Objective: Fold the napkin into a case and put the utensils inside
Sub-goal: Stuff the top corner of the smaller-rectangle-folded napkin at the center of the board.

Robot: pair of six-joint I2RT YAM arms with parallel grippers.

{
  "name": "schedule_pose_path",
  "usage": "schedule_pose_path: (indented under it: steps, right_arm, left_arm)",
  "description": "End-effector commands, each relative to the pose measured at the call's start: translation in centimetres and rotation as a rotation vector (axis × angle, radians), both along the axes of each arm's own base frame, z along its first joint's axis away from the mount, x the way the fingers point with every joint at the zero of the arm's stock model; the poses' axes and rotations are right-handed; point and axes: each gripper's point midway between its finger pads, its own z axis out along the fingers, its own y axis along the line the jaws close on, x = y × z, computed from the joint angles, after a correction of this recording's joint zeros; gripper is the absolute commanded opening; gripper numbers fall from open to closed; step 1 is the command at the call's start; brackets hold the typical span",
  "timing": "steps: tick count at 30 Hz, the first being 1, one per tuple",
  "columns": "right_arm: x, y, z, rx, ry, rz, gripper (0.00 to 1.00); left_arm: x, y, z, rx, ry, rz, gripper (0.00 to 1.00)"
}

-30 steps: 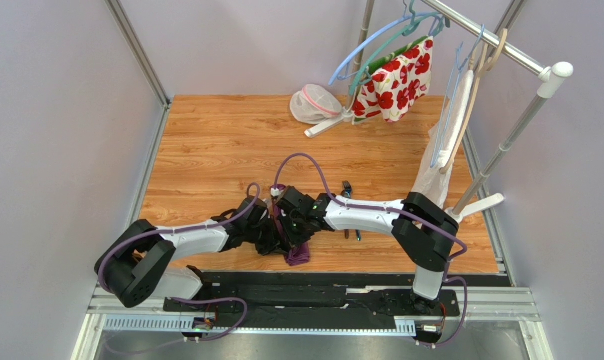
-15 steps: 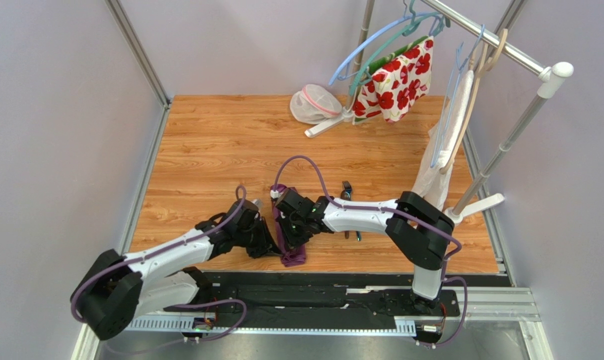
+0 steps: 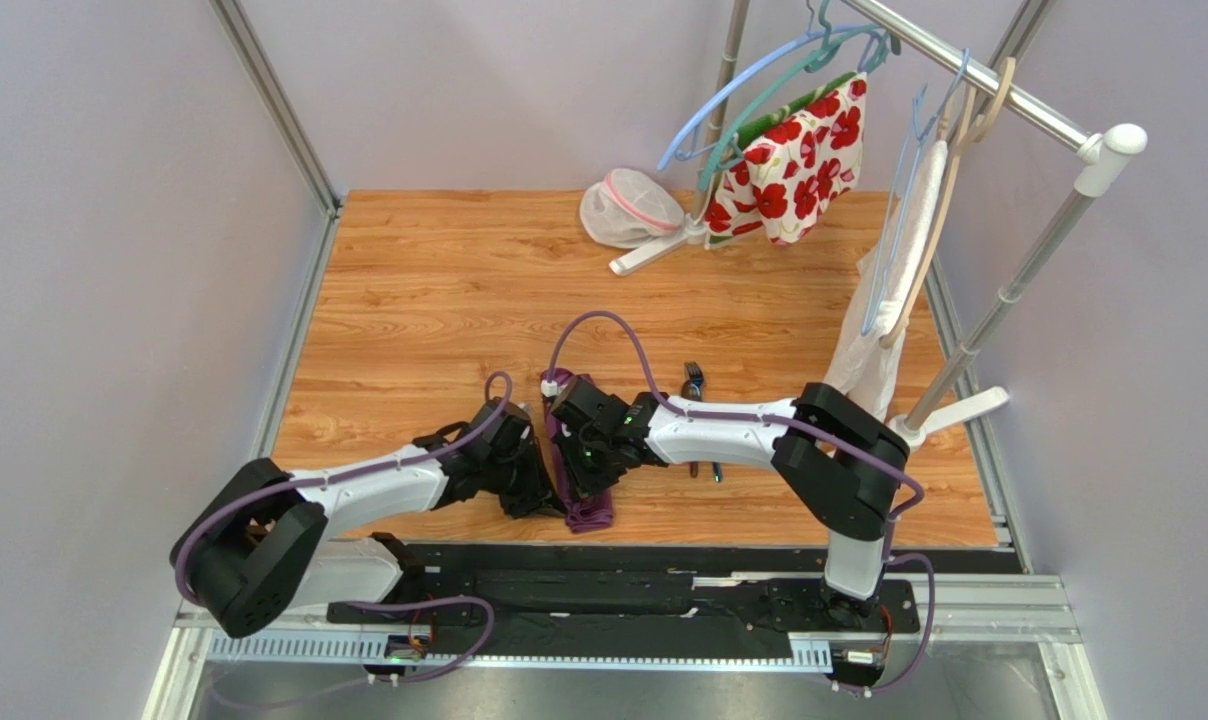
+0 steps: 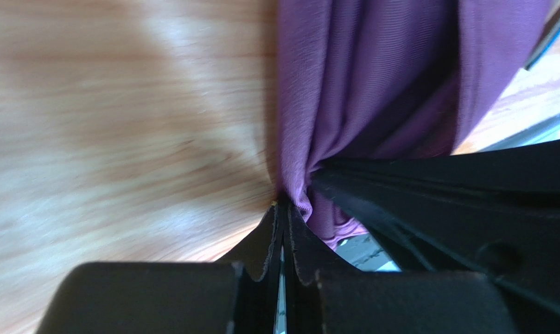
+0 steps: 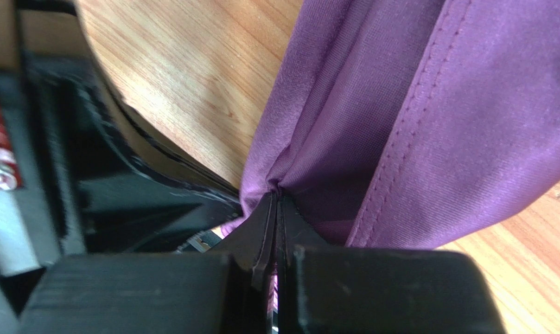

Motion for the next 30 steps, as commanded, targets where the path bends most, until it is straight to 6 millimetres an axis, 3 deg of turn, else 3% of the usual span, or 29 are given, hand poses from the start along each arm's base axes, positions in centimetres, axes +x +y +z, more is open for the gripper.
schedule_pose_path:
  steps: [1,9,14,21,24,30]
  right_arm:
    - [0.3,1.0,2.9,0.074,-0.029,-0.007,0.0]
    - [-0.5,1.1,2.2,0.075,-0.006,-0.011,0.0]
    - [-1.5,0.8,0.0,0.077,0.048,-0.023,0.0]
    - [-1.4,-0.1,-3.4,0.028,0.051,-0.039,0.0]
    - [-1.4,-0.9,-4.6,0.002,0.055,-0.042,0.0]
    - [-1.6,-2.0,-6.0,-0.026,0.057,-0.041,0.0]
  left_arm:
    - [0.8,-0.9,-0.3,-0.007,-0.039,-0.014,0.03]
    - [0.3,-0.8,-0.9,0.004,-0.025,-0.006,0.02]
    - [0.2,-1.0,-1.4,-0.004,-0.01,-0.01,0.02]
    - [-0.6,-0.4,-1.6,0.003,-0.015,-0.018,0.05]
    - [-0.9,1.0,-1.3,0.035,-0.035,-0.003,0.07]
    - [-0.7,3.0,1.4,0.028,-0.069,0.058,0.08]
